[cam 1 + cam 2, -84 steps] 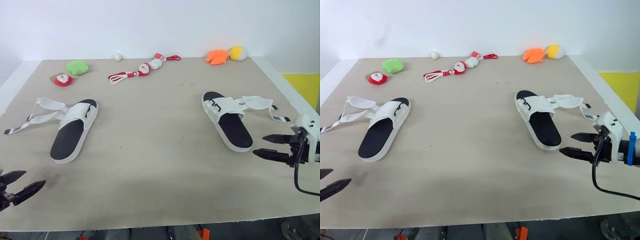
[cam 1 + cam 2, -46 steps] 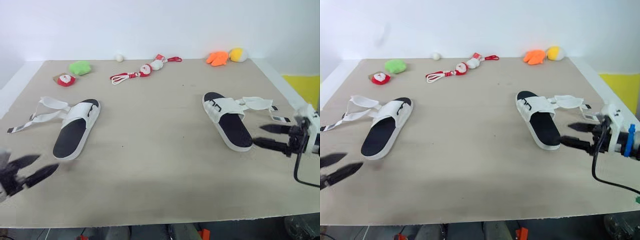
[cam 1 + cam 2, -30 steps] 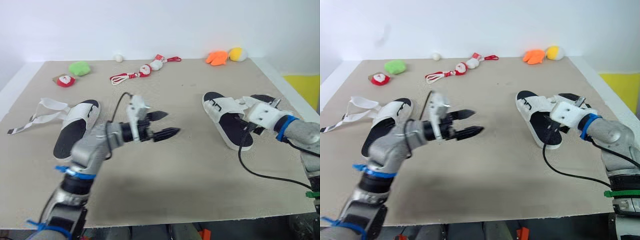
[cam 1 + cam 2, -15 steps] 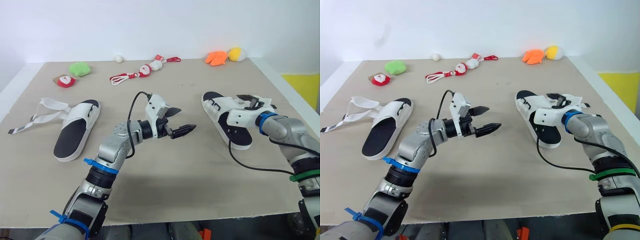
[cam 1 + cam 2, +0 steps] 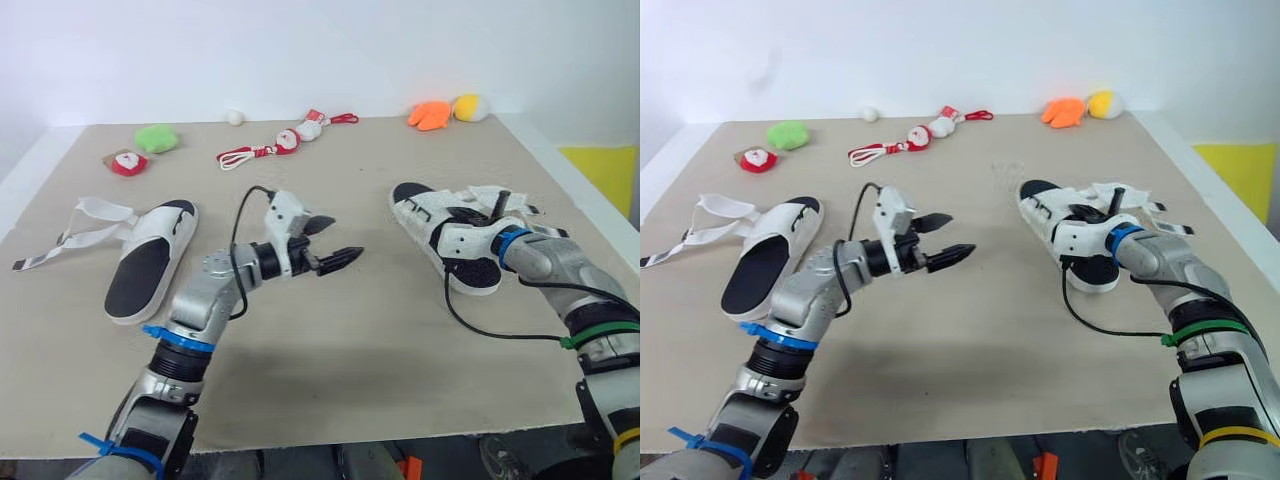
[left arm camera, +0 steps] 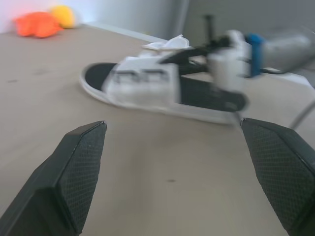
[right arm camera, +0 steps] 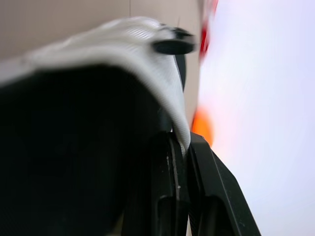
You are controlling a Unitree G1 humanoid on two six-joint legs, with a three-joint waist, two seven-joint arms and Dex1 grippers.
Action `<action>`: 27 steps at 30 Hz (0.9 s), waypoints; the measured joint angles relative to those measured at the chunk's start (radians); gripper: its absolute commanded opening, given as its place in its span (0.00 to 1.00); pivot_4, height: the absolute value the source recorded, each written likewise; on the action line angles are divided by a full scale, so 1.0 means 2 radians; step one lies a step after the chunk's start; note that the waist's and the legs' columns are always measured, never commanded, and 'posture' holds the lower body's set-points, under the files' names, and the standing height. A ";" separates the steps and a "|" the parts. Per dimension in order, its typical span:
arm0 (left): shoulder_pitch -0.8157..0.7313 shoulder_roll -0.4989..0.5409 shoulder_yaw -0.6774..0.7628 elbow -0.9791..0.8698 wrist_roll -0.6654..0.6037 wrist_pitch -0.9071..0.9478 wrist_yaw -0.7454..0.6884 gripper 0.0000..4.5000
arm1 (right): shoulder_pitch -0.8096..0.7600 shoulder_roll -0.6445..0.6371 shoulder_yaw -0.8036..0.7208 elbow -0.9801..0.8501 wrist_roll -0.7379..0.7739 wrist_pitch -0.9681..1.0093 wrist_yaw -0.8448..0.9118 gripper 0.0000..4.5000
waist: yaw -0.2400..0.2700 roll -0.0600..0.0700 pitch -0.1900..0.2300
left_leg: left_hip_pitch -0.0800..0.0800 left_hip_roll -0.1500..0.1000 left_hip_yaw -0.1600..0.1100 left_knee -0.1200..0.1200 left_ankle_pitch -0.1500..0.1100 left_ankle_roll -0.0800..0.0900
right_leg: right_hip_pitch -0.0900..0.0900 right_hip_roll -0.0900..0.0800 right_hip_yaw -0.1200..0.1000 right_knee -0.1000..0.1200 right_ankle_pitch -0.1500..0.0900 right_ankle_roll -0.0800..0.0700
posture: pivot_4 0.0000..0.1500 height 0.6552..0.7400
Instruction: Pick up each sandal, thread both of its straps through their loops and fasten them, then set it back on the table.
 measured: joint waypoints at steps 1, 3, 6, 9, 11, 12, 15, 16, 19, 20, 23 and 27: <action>0.000 0.010 0.013 -0.007 -0.013 0.009 -0.005 1.00 | -0.007 -0.003 0.006 0.002 0.003 -0.046 0.001 0.00 | -0.001 0.000 0.000 | 0.000 0.000 0.000 0.000 0.000 0.000 | 0.000 0.000 0.000 0.000 0.000 0.000 | 1.00 1.00; 0.003 0.037 0.038 -0.025 -0.043 0.031 -0.019 1.00 | -0.025 -0.005 0.022 0.007 0.017 -0.144 0.012 0.00 | -0.003 0.000 0.000 | 0.000 0.000 0.000 0.000 0.000 0.000 | 0.000 0.000 0.000 0.000 0.000 0.001 | 1.00 1.00; 0.026 0.096 0.069 -0.049 -0.071 0.063 -0.040 1.00 | -0.061 0.008 0.049 0.013 0.024 -0.272 0.016 0.00 | -0.006 0.000 0.000 | 0.000 0.000 0.000 -0.001 0.000 0.000 | 0.000 0.000 0.000 0.000 -0.001 0.001 | 1.00 1.00; 0.045 0.127 0.082 -0.062 -0.081 0.075 -0.051 1.00 | -0.084 0.029 0.063 0.025 0.023 -0.332 0.016 0.00 | -0.005 -0.001 0.001 | 0.000 0.000 -0.001 0.000 0.000 0.000 | 0.000 0.000 0.000 0.000 0.000 0.000 | 1.00 1.00; 0.064 0.151 0.090 -0.071 -0.088 0.084 -0.060 1.00 | -0.098 0.043 0.074 0.035 0.023 -0.376 0.015 0.00 | -0.003 -0.001 0.001 | 0.000 0.000 -0.001 0.000 0.000 0.000 | 0.000 0.000 0.000 0.000 0.000 0.000 | 1.00 1.00; 0.070 0.156 0.095 -0.075 -0.092 0.087 -0.060 1.00 | -0.104 0.050 0.080 0.043 0.023 -0.388 0.015 0.00 | -0.002 -0.001 0.001 | 0.000 0.000 -0.001 0.000 0.000 0.000 | 0.001 -0.001 -0.001 0.000 0.000 0.000 | 1.00 1.00; 0.106 0.190 0.118 -0.114 -0.111 0.105 -0.062 1.00 | -0.114 0.066 0.104 0.058 0.026 -0.408 0.019 0.00 | -0.001 -0.003 0.002 | 0.000 0.000 -0.001 0.000 0.000 0.000 | 0.001 -0.001 -0.001 0.000 0.002 -0.005 | 1.00 1.00; 0.114 0.195 0.125 -0.122 -0.115 0.109 -0.061 1.00 | -0.114 0.067 0.111 0.058 0.027 -0.408 0.020 0.00 | -0.001 -0.003 0.002 | 0.000 0.000 -0.001 0.000 0.000 0.000 | 0.001 -0.001 -0.001 0.000 0.002 -0.006 | 1.00 1.00; 0.137 0.210 0.144 -0.147 -0.127 0.119 -0.056 1.00 | -0.114 0.072 0.131 0.058 0.034 -0.410 0.025 0.00 | -0.001 -0.003 0.002 | 0.000 0.001 -0.001 0.000 0.000 0.000 | 0.000 0.000 -0.001 0.000 0.002 -0.006 | 1.00 1.00; 0.144 0.214 0.148 -0.152 -0.132 0.121 -0.055 1.00 | -0.113 0.073 0.137 0.058 0.040 -0.410 0.027 0.00 | -0.001 -0.003 0.002 | 0.000 0.001 -0.001 0.000 0.000 0.000 | 0.000 0.000 -0.001 0.000 0.002 -0.006 | 1.00 1.00; 0.155 0.223 0.156 -0.163 -0.139 0.128 -0.049 1.00 | -0.103 0.075 0.148 0.048 0.048 -0.410 0.032 0.00 | -0.001 -0.003 0.002 | 0.000 0.001 -0.002 0.000 0.000 0.000 | 0.000 0.000 -0.002 0.000 0.002 -0.006 | 1.00 1.00; 0.159 0.227 0.162 -0.170 -0.148 0.131 -0.044 1.00 | -0.086 0.083 0.156 0.047 0.048 -0.405 0.044 0.00 | -0.001 -0.003 0.002 | 0.000 0.001 -0.002 0.000 0.000 0.000 | 0.001 0.000 -0.002 0.000 0.002 -0.006 | 1.00 1.00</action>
